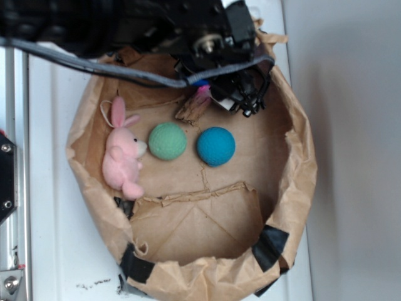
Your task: Grab the wood chip.
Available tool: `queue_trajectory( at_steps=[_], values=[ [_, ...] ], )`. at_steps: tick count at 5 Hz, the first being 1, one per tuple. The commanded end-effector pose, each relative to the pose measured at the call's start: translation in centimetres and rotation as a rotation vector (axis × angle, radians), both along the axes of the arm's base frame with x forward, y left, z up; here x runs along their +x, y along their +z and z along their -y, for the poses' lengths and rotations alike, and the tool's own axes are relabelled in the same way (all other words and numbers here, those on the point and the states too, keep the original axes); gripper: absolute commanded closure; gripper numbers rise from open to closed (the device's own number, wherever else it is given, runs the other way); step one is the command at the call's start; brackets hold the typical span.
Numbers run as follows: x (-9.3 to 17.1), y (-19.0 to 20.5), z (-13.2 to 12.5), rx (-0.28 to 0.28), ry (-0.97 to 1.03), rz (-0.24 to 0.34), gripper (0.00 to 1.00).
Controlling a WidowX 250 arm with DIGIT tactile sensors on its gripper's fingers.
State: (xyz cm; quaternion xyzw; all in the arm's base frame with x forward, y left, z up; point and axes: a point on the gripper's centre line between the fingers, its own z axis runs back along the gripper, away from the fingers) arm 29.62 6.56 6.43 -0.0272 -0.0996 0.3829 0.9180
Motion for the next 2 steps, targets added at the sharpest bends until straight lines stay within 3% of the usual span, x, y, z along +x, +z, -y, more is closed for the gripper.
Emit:
queue_trajectory(
  at_steps=[1, 2],
  values=[
    [-0.19, 8.50, -1.38, -0.071, 0.002, 0.087, 1.00],
    [-0.94, 9.04, -1.62, -0.081, 0.010, 0.087, 1.00]
  ],
)
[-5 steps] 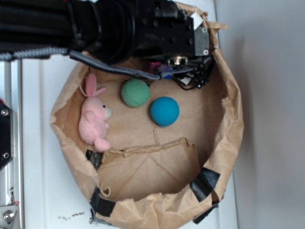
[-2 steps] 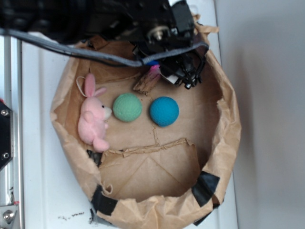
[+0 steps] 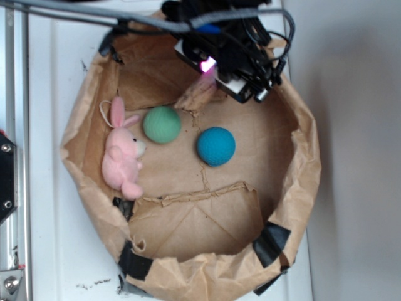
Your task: Grab the wood chip.
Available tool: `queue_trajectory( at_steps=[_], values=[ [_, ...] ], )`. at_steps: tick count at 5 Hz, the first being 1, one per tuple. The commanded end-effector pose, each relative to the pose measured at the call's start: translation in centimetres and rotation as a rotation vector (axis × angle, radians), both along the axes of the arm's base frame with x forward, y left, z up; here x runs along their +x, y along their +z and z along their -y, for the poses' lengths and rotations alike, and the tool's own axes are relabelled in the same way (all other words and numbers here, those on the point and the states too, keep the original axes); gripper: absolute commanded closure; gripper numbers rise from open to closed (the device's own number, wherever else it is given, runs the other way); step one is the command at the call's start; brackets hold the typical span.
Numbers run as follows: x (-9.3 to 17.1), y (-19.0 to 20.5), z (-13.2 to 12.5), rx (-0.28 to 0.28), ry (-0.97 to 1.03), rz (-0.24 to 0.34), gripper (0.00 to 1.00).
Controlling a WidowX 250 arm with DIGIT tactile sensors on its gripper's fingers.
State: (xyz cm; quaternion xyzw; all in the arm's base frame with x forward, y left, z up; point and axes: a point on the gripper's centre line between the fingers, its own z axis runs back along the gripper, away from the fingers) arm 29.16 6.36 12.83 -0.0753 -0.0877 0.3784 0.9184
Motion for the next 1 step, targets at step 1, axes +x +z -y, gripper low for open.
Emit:
queue_trajectory(
  at_steps=[1],
  values=[
    [-0.99, 2.01, -0.91, 0.113, 0.027, 0.085, 1.00]
  ],
)
